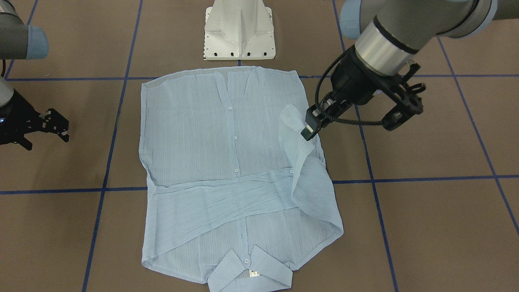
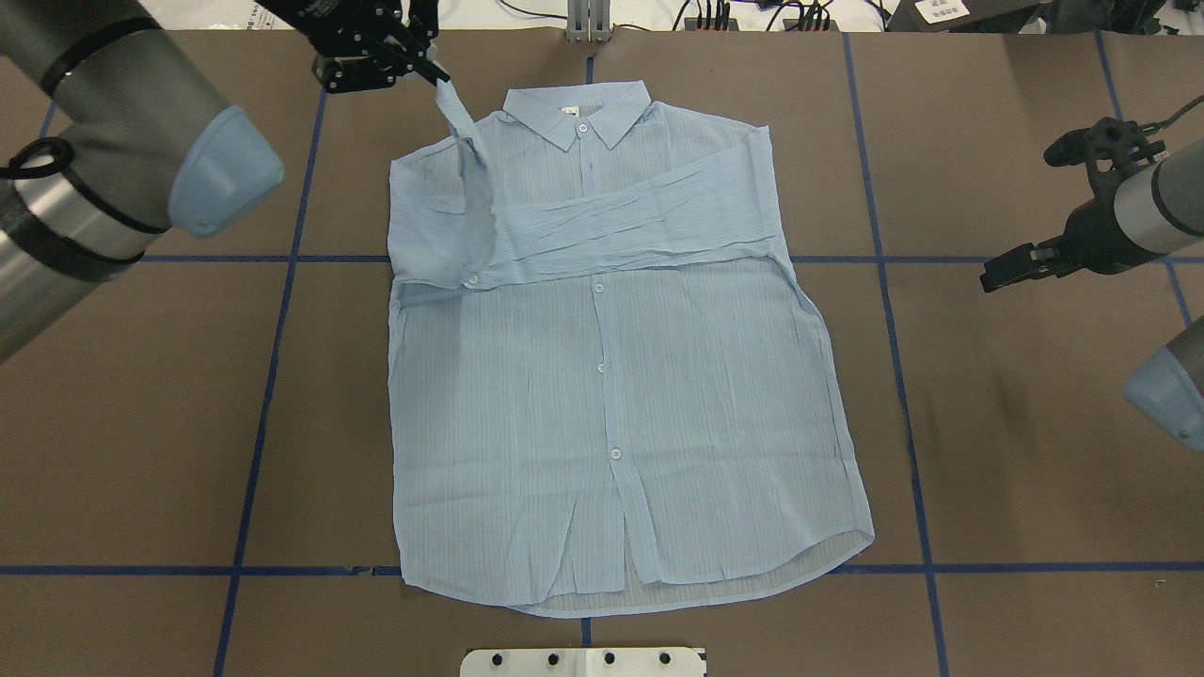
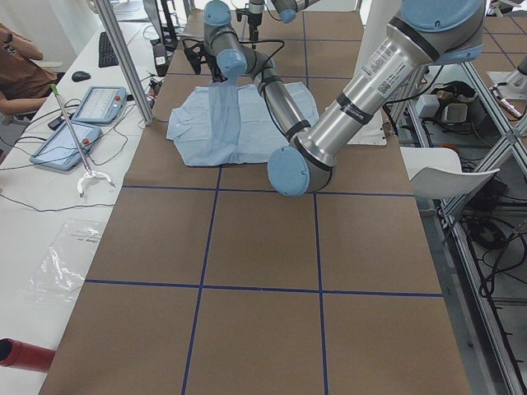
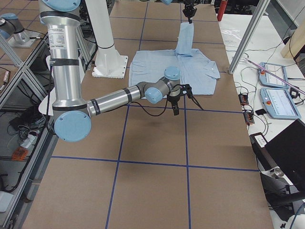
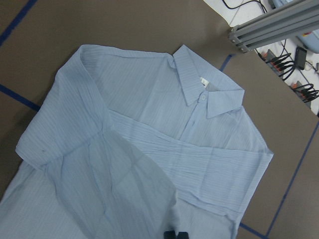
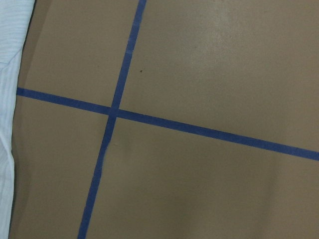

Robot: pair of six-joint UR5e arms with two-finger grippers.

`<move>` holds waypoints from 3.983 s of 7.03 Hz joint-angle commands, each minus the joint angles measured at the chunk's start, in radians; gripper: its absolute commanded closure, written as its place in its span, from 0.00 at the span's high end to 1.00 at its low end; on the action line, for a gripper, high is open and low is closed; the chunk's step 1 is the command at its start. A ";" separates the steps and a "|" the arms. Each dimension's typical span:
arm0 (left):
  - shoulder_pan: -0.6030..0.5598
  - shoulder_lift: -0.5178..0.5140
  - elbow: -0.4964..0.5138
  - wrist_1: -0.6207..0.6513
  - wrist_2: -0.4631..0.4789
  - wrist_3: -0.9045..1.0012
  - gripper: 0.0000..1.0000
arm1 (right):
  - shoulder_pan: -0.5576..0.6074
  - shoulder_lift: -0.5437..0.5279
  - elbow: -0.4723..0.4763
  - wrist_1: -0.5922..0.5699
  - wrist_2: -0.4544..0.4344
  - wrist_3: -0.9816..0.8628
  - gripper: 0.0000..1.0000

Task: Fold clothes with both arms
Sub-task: 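Grasp the sleeve cuff nearest the left gripper and lift it, then fold the held sleeve across the shirt toward the collar with the left gripper, then release the sleeve with the left gripper while the right gripper moves to the hem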

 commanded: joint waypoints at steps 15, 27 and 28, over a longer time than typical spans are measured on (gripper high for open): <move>0.345 -0.299 0.610 -0.561 0.406 -0.202 1.00 | 0.004 0.029 -0.031 -0.001 -0.003 0.023 1.00; 0.388 0.235 -0.380 0.210 0.381 0.196 1.00 | -0.706 -0.070 0.226 0.005 -0.393 0.706 0.77; 0.388 0.235 -0.378 0.210 0.381 0.196 1.00 | -0.705 -0.073 0.226 0.004 -0.385 0.709 0.70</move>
